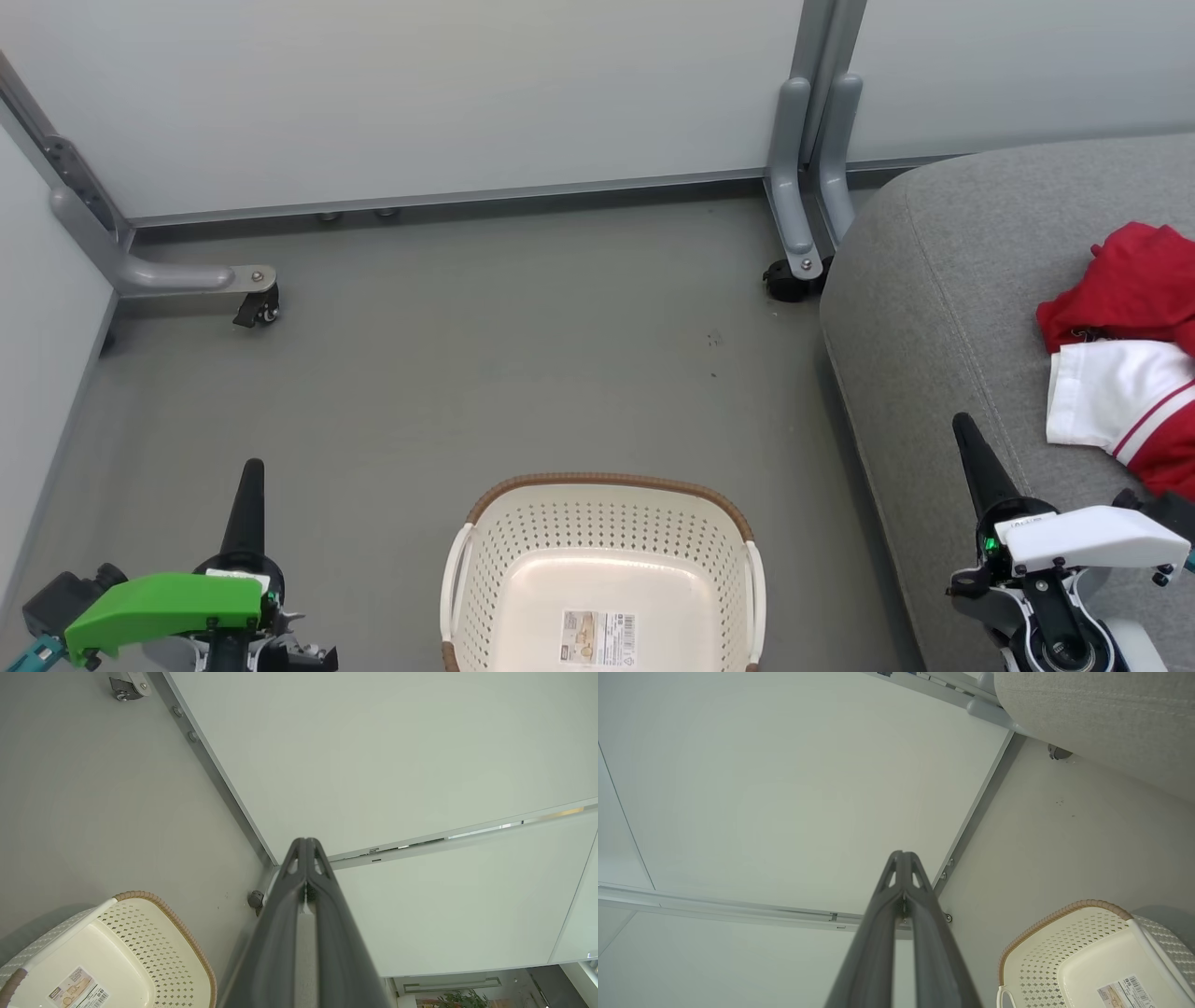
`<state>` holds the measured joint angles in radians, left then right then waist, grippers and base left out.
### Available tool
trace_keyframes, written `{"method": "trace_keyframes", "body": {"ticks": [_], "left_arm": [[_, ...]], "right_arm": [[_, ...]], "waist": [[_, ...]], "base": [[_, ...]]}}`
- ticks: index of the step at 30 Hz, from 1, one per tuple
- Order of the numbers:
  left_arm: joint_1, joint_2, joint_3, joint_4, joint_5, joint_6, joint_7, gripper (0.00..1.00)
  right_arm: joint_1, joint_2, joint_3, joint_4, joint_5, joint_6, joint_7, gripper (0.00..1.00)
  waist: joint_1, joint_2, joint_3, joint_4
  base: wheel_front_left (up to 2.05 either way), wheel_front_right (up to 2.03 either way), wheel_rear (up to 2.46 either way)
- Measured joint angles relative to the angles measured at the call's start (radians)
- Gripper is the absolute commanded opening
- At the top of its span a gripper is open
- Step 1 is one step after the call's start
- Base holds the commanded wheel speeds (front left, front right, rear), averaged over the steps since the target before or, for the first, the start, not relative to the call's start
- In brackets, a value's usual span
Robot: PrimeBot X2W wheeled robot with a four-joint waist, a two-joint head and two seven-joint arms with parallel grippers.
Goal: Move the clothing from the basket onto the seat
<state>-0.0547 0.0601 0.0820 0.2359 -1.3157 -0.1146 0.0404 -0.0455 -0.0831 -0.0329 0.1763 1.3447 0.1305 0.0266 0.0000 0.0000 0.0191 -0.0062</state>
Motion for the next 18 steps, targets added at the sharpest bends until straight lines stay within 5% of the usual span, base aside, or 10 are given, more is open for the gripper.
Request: {"method": "trace_keyframes", "body": {"ticks": [18], "left_arm": [[-0.023,-0.005,0.015,0.004,-0.144,-0.008,0.036,0.0]], "right_arm": [[-0.024,0.001,-0.018,0.033,0.147,0.0,0.025,0.0]], "waist": [[0.0,0.0,-0.007,0.003]], "base": [[0.0,0.0,0.0]]}}
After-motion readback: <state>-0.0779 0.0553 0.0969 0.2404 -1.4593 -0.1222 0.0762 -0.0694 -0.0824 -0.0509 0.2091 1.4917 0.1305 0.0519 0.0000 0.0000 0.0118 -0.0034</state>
